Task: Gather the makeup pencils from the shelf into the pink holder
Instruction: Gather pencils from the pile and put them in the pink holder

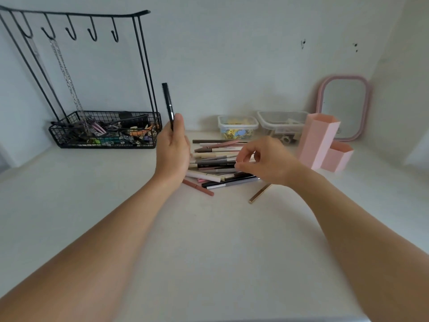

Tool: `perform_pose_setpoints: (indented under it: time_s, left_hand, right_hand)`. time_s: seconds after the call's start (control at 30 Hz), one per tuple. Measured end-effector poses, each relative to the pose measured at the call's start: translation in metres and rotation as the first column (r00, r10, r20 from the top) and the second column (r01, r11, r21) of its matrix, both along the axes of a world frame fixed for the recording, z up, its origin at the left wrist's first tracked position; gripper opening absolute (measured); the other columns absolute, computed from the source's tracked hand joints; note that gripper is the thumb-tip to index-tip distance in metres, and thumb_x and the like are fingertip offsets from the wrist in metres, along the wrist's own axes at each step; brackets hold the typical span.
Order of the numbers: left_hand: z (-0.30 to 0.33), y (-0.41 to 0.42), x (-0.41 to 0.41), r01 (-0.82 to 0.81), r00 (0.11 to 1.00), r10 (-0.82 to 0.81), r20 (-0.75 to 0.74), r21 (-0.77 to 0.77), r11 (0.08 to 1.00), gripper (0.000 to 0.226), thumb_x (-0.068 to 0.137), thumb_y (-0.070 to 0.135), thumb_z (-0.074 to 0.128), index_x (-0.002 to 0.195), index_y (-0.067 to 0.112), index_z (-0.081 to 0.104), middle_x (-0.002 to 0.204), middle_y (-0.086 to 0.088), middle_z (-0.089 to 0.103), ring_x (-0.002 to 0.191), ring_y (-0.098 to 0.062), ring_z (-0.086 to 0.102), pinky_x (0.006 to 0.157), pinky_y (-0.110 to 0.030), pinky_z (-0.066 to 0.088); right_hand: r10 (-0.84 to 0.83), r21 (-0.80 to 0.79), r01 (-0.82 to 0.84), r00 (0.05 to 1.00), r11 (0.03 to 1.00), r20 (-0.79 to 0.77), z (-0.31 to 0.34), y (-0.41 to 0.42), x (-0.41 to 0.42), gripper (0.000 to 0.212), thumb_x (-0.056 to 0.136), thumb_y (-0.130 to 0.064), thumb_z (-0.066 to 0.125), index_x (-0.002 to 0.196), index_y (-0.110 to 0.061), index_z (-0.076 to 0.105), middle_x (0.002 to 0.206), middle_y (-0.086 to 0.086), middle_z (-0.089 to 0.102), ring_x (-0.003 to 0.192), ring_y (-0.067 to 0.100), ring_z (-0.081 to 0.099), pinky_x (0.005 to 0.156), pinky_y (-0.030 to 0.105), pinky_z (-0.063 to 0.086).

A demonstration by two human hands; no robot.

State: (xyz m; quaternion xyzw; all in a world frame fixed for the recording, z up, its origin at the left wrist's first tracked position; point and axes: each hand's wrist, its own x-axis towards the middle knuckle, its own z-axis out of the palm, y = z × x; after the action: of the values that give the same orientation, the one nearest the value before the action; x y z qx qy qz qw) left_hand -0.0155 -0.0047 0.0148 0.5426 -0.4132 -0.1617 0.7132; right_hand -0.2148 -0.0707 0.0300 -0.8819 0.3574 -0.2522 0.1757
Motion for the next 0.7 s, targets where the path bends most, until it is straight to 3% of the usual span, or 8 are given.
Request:
perform_pose_setpoints:
  time_s: [0.2,0.37,0.5,0.57,0.63,0.7]
  left_hand:
    - [-0.007,-0.006,0.003,0.077,0.993,-0.084,0.079,0.085,0.993,0.038,0.108,0.034,0.037,0.076,0.019,0.048,0.050,0.011,0.039,0.044,-0.008,0.033,0.048,-0.029,0.025]
    - [-0.014,-0.008,0.006,0.079,0.988,-0.091,0.123,0.100,0.992,0.028,0.106,0.026,0.045,0.081,0.018,0.054,0.048,0.013,0.040,0.044,-0.008,0.032,0.048,-0.028,0.025]
    - [0.000,0.000,-0.002,0.076,0.994,-0.068,-0.089,0.091,0.993,0.024,0.104,0.031,0.052,0.085,0.017,0.048,0.051,0.014,0.037,0.040,-0.006,0.030,0.043,-0.022,0.026]
    - [0.003,0.002,-0.004,0.129,0.972,-0.111,-0.206,0.073,0.989,0.022,0.103,0.030,0.056,0.089,0.016,0.046,0.051,0.011,0.033,0.041,-0.007,0.027,0.041,-0.021,0.023]
    - [0.002,0.003,-0.008,0.213,0.956,-0.193,-0.222,0.066,0.975,0.023,0.098,0.030,0.062,0.095,0.013,0.049,0.054,0.010,0.034,0.047,-0.009,0.029,0.043,-0.023,0.023]
    - [0.000,0.003,-0.014,0.298,0.939,-0.281,-0.199,0.061,0.953,0.027,0.093,0.033,0.070,0.098,0.010,0.057,0.056,0.009,0.038,0.050,-0.010,0.033,0.045,-0.024,0.028]
  right_hand:
    - [0.018,-0.011,-0.019,0.991,1.000,-0.134,-0.002,-0.004,-0.001,0.008,0.084,-0.017,0.075,0.091,-0.015,0.074,0.082,-0.007,0.069,0.059,-0.021,0.050,0.056,-0.001,0.035]
    - [0.036,-0.015,-0.040,0.984,0.999,-0.173,-0.002,-0.009,-0.003,0.007,0.087,-0.017,0.072,0.093,-0.017,0.075,0.076,-0.016,0.061,0.063,-0.003,0.053,0.057,0.001,0.038]
    - [-0.002,0.080,0.001,1.000,0.997,0.021,0.006,-0.014,-0.009,0.006,0.089,-0.015,0.069,0.091,-0.013,0.075,0.070,-0.007,0.062,0.059,0.005,0.051,0.056,0.011,0.040]
    - [-0.031,0.249,-0.021,0.979,0.968,0.203,0.007,-0.010,-0.008,0.008,0.092,-0.012,0.066,0.089,-0.012,0.072,0.064,-0.005,0.059,0.054,0.008,0.049,0.055,0.016,0.045]
    - [-0.035,0.462,-0.155,0.926,0.873,0.377,0.005,0.000,-0.001,0.008,0.094,-0.007,0.062,0.093,-0.007,0.069,0.068,0.001,0.061,0.058,0.010,0.055,0.058,0.020,0.055]
    - [-0.013,0.574,-0.316,0.869,0.755,0.495,-0.001,0.012,0.012,0.007,0.095,-0.004,0.059,0.097,-0.001,0.065,0.073,0.007,0.060,0.062,0.013,0.059,0.065,0.023,0.059]
